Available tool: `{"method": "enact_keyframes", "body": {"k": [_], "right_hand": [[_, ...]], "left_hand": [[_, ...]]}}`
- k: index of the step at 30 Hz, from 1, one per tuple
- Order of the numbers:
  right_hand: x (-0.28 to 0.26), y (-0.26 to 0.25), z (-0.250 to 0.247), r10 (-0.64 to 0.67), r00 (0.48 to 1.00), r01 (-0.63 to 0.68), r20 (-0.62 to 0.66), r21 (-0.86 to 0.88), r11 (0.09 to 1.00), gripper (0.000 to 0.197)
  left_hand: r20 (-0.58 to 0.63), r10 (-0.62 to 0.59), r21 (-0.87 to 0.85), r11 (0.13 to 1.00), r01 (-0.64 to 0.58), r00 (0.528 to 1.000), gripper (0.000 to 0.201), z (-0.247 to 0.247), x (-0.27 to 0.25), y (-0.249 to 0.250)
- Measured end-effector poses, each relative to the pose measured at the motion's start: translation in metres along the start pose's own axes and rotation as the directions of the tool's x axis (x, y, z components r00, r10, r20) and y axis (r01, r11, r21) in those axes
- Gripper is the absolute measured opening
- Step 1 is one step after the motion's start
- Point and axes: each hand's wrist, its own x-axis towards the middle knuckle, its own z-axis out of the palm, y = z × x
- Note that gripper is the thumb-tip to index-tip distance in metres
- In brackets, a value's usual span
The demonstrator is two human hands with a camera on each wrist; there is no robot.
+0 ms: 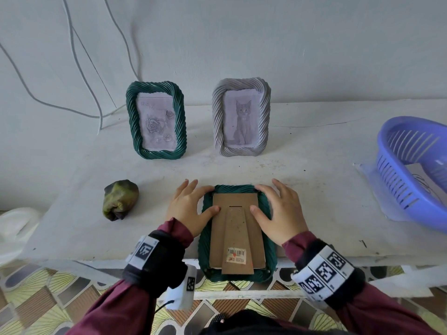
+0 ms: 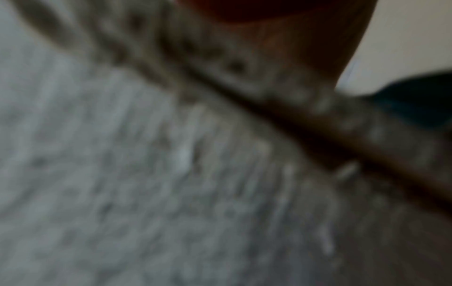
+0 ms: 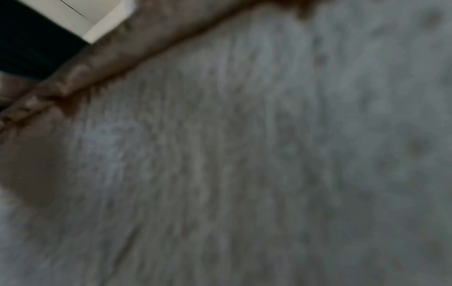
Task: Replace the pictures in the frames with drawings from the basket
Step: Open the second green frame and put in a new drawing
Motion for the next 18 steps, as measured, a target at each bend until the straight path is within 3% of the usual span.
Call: {"method": "enact_keyframes", "body": {"k": [4, 18], "right_hand": [[0.000, 0.001, 0.008, -0.004, 1.000, 0.004, -0.015, 0.016, 1.000, 0.046], [-0.001, 0.002, 0.012, 0.006, 0.999, -0.004, -0.045, 0.045, 0.999, 0.045]], "left_hand": [[-0.022, -0.011, -0.030, 1.000, 0.010, 1.000, 0.061, 0.001, 0.003, 0.002], [0.045, -0.079, -0.005, 0.997, 0.080, 0.996, 0.048, 0.001, 0.005, 0.006]]}}
